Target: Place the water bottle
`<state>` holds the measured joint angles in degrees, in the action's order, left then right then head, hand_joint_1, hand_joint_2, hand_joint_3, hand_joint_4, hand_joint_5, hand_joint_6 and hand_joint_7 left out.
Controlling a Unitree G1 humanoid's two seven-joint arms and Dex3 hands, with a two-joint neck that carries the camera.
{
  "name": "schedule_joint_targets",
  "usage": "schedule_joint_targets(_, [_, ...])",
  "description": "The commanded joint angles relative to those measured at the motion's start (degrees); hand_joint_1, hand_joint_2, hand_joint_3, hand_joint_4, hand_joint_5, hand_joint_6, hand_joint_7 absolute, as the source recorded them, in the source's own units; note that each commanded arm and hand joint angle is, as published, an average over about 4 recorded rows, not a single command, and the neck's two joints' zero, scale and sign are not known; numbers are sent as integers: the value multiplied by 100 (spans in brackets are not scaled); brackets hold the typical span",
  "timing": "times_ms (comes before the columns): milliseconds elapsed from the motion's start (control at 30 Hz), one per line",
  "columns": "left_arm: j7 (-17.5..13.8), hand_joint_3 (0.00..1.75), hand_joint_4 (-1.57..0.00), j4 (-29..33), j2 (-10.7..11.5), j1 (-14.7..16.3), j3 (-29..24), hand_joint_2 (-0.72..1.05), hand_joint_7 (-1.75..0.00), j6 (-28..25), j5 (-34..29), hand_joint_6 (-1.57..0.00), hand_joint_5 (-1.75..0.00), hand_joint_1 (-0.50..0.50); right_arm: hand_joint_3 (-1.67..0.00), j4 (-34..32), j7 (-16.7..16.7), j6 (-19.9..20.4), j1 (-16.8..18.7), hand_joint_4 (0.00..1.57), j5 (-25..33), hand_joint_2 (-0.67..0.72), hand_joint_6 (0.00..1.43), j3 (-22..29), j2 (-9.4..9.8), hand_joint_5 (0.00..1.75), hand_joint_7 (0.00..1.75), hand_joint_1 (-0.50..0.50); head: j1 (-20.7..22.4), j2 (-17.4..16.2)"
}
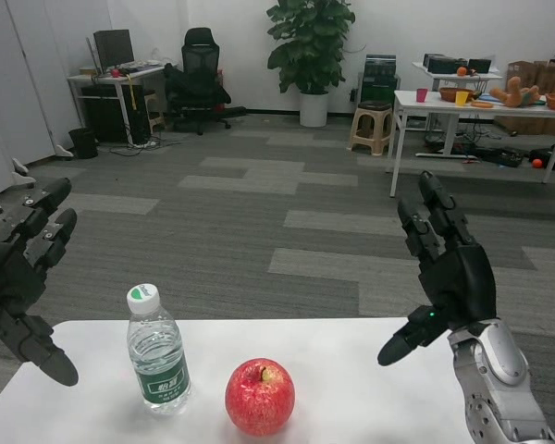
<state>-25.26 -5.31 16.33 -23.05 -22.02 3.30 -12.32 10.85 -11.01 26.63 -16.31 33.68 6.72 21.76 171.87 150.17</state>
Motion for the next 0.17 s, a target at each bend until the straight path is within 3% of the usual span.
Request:
schedule_joint_targets(33, [38, 9, 0, -22, 58, 37, 9, -46, -21, -27, -42, 0, 0, -50, 0, -121, 20, 79, 69, 0, 25, 34, 0, 48, -23, 0, 0, -46, 9, -1])
schedule_joint_targets(167, [38, 9, 0, -14, 54, 64, 13, -46, -21, -23, -51, 0, 0, -50, 0, -136, 20, 79, 84, 0, 25, 34, 0, 48, -23, 0, 0, -46, 20, 15])
